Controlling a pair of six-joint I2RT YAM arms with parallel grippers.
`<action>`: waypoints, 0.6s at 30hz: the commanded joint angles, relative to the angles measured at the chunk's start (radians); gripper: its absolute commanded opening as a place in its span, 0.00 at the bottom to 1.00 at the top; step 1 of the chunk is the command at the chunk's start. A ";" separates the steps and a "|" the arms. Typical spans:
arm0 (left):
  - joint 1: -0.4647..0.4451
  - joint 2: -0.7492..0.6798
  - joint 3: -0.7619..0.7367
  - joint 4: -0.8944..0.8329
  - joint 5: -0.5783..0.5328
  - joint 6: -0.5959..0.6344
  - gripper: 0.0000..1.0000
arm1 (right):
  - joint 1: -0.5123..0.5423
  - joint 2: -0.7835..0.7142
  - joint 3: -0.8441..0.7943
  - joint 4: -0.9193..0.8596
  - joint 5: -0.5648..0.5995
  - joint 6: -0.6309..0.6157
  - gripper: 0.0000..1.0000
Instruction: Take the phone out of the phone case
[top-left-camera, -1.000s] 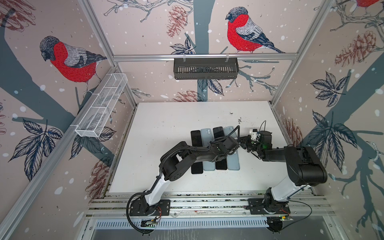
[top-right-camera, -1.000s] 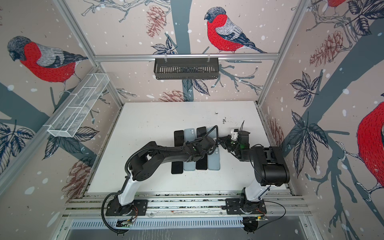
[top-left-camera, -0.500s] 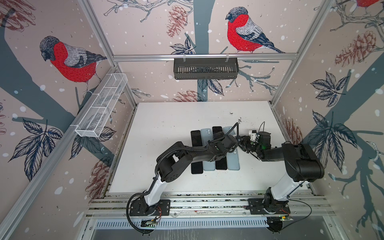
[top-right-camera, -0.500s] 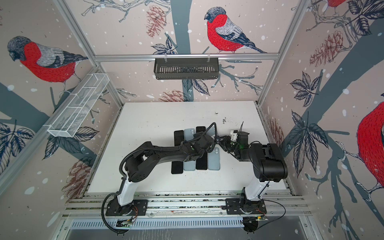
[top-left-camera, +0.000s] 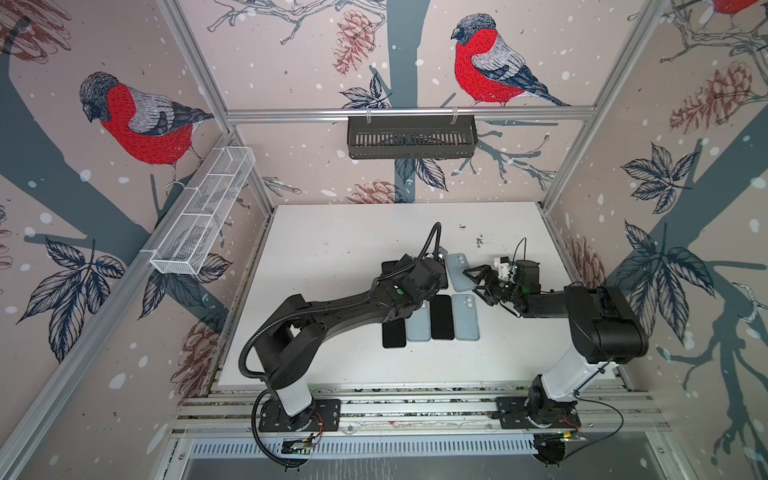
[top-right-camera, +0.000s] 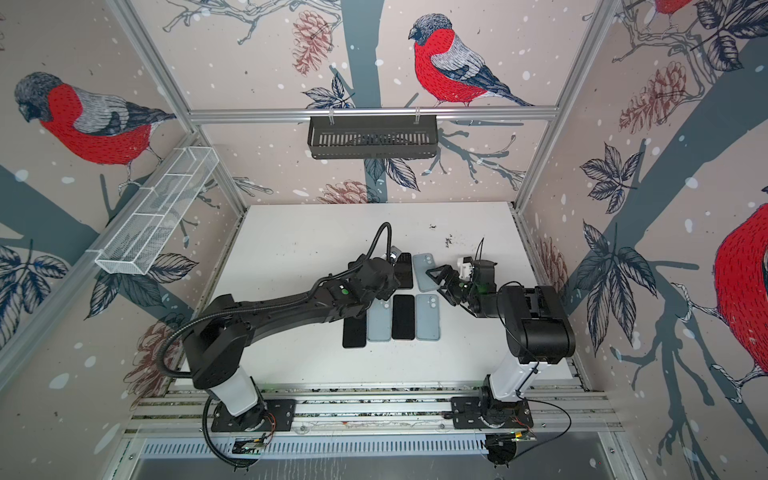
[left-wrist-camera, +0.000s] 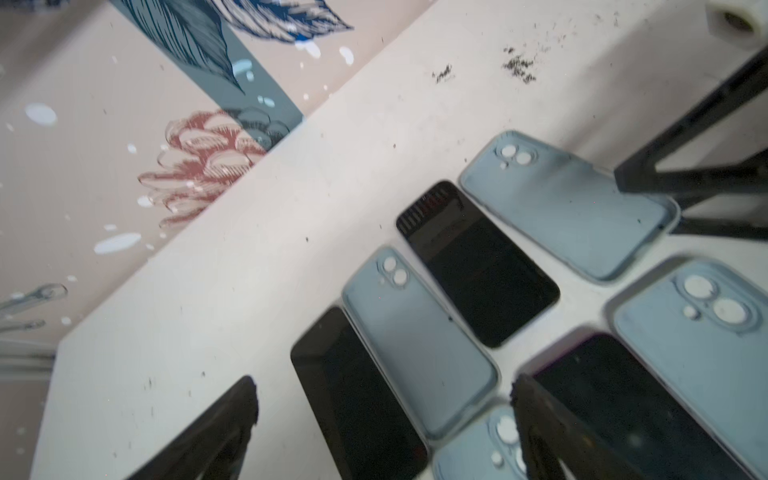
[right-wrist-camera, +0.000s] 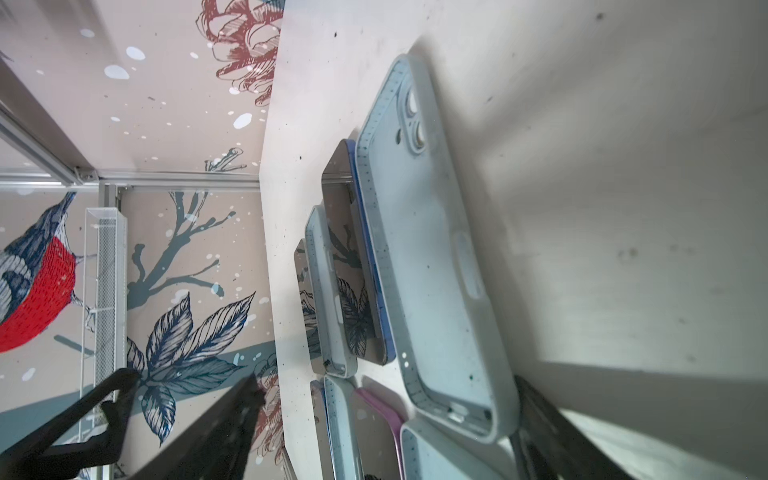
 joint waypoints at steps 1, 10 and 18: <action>0.019 -0.079 -0.072 -0.066 0.073 -0.220 0.95 | 0.009 -0.002 -0.006 -0.137 0.047 -0.086 1.00; 0.021 -0.183 -0.248 -0.170 0.034 -0.490 0.92 | 0.034 -0.145 -0.009 -0.334 0.193 -0.234 1.00; 0.021 -0.191 -0.324 -0.175 0.102 -0.614 0.73 | 0.169 -0.329 0.004 -0.499 0.370 -0.324 1.00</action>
